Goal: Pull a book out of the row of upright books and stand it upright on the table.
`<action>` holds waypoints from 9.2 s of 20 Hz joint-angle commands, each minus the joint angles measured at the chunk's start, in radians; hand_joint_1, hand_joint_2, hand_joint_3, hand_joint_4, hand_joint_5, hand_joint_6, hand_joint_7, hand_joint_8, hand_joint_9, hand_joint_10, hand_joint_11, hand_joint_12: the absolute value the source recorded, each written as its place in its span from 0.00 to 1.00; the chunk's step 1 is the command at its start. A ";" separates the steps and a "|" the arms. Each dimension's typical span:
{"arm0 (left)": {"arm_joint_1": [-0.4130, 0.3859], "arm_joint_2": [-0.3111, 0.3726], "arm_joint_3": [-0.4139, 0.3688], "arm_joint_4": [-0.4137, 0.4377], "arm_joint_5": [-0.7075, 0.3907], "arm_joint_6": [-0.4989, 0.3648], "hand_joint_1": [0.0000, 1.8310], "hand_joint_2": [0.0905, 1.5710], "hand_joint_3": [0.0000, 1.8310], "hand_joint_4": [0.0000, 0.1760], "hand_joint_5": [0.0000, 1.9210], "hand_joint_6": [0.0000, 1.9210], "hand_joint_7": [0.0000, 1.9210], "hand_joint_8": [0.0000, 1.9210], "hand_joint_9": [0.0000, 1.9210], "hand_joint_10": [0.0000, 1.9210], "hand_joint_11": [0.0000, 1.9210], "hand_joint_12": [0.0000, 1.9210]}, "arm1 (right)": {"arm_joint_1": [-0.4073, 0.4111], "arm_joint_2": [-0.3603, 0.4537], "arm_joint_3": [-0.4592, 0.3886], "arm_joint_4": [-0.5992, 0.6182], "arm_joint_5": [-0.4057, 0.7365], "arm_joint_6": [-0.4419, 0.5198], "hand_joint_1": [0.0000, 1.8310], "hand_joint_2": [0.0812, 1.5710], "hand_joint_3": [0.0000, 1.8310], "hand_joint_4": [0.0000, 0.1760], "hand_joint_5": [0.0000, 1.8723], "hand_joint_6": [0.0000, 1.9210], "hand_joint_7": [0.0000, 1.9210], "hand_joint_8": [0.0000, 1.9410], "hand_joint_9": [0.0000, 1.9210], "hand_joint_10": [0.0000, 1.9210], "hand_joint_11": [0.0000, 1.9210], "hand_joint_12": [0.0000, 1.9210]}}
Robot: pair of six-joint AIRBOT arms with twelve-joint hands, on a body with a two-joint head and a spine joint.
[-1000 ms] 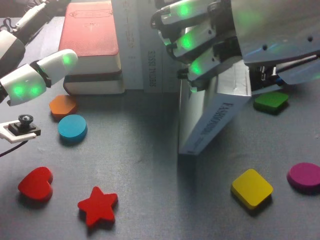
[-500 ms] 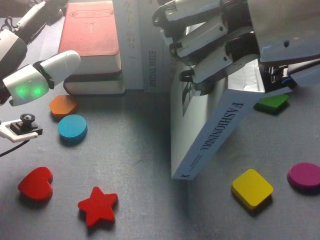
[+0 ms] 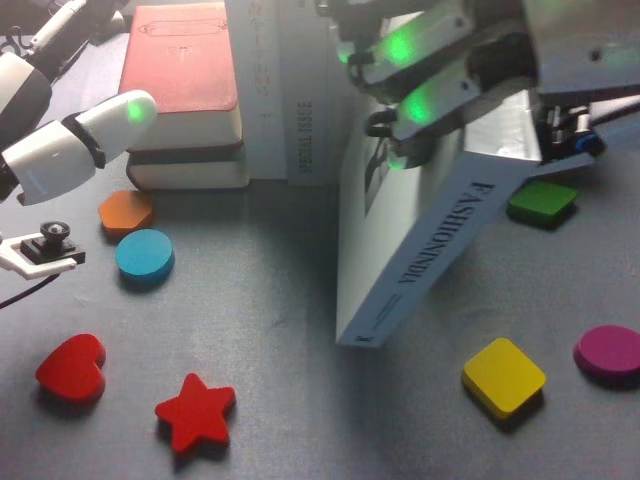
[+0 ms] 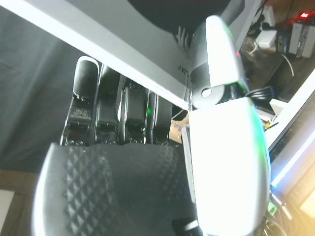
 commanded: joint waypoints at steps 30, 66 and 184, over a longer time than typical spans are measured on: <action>-0.014 -0.026 0.018 -0.019 -0.105 -0.016 0.16 0.87 0.00 0.17 0.00 0.00 0.00 0.00 0.00 0.00 0.00 0.16 | -0.108 -0.193 0.161 -0.077 -0.218 0.076 0.65 0.78 0.00 0.00 0.49 0.62 0.30 0.73 0.00 0.73 0.00 1.00; -0.065 -0.106 0.117 0.044 0.034 -0.069 0.23 0.84 0.00 0.29 0.02 0.00 0.00 0.00 0.00 0.00 0.00 0.24 | -0.261 -0.204 0.177 -0.066 -0.337 0.066 0.65 0.78 0.00 0.00 0.49 0.62 0.30 0.73 0.00 0.73 0.00 1.00; -0.100 -0.097 0.120 0.041 0.022 -0.077 0.18 0.85 0.00 0.19 0.00 0.00 0.00 0.00 0.00 0.00 0.00 0.00 | -0.159 -0.187 0.218 0.177 -0.212 -0.014 0.54 0.57 0.00 0.85 0.00 0.00 0.00 0.00 0.00 0.00 0.00 1.00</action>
